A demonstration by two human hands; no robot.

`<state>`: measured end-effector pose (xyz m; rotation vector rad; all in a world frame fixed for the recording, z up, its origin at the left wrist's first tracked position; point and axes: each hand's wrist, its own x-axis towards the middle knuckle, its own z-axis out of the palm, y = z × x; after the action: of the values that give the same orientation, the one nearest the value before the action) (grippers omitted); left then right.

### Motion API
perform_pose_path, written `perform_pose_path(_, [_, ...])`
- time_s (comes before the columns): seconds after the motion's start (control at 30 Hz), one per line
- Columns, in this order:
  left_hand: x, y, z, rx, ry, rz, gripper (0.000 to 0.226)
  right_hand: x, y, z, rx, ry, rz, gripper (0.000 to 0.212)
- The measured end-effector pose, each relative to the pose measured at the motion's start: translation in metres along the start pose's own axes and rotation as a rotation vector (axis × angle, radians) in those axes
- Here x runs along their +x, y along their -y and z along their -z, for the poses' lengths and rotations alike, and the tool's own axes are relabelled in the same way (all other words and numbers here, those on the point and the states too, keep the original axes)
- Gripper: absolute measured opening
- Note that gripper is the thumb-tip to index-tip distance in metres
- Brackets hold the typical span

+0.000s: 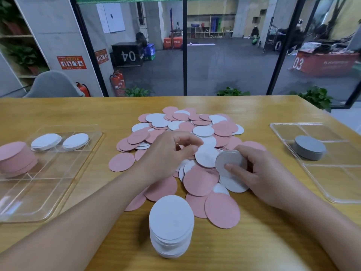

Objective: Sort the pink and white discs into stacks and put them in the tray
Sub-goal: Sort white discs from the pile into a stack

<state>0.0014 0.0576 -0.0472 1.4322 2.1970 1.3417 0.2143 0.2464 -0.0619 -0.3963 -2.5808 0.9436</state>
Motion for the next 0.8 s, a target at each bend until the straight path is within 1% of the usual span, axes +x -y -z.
perform_pose_path(0.03, [0.003,0.002,-0.002,0.095,0.017,-0.008,0.017,-0.003,-0.002,0.000,-0.022,-0.004,-0.020,0.019])
perform_pose_path(0.07, [0.005,0.004,-0.006,0.165,0.051,-0.007,0.022,-0.005,-0.004,-0.001,-0.041,-0.008,-0.033,0.023])
perform_pose_path(0.13, [0.009,0.007,-0.016,0.290,0.134,0.008,0.042,-0.004,-0.005,-0.004,-0.045,-0.018,-0.040,0.025])
perform_pose_path(0.2, [0.012,0.010,-0.025,0.404,0.180,0.006,0.061,-0.001,-0.004,-0.005,-0.046,-0.014,-0.044,0.025])
perform_pose_path(0.27, [0.013,0.012,-0.028,0.433,0.182,-0.008,0.065,0.001,-0.005,-0.004,-0.047,0.010,-0.050,0.024])
perform_pose_path(0.33, [0.012,0.010,-0.025,0.388,0.146,-0.045,0.054,0.001,-0.006,-0.001,-0.033,0.031,-0.054,0.024])
perform_pose_path(0.43, [0.003,0.011,-0.018,0.204,-0.015,-0.058,0.018,0.000,-0.007,0.000,-0.042,0.040,-0.047,0.024])
perform_pose_path(0.47, [-0.001,0.013,-0.014,0.134,-0.062,-0.047,0.011,0.000,-0.007,0.000,-0.045,0.044,-0.045,0.024])
perform_pose_path(0.6, [-0.010,0.015,-0.002,-0.033,-0.152,-0.033,0.008,-0.001,-0.001,0.000,-0.040,0.035,-0.036,0.025])
perform_pose_path(0.67, [-0.012,0.009,-0.001,-0.086,-0.163,-0.022,0.008,-0.002,0.002,-0.002,-0.002,0.018,-0.027,0.023])
perform_pose_path(0.73, [-0.013,0.002,-0.004,-0.119,-0.119,-0.035,0.006,-0.002,0.003,-0.003,0.015,-0.006,-0.023,0.023])
perform_pose_path(0.8, [-0.016,-0.001,-0.007,-0.167,-0.034,-0.066,0.003,-0.002,0.004,-0.006,0.045,-0.024,-0.017,0.017])
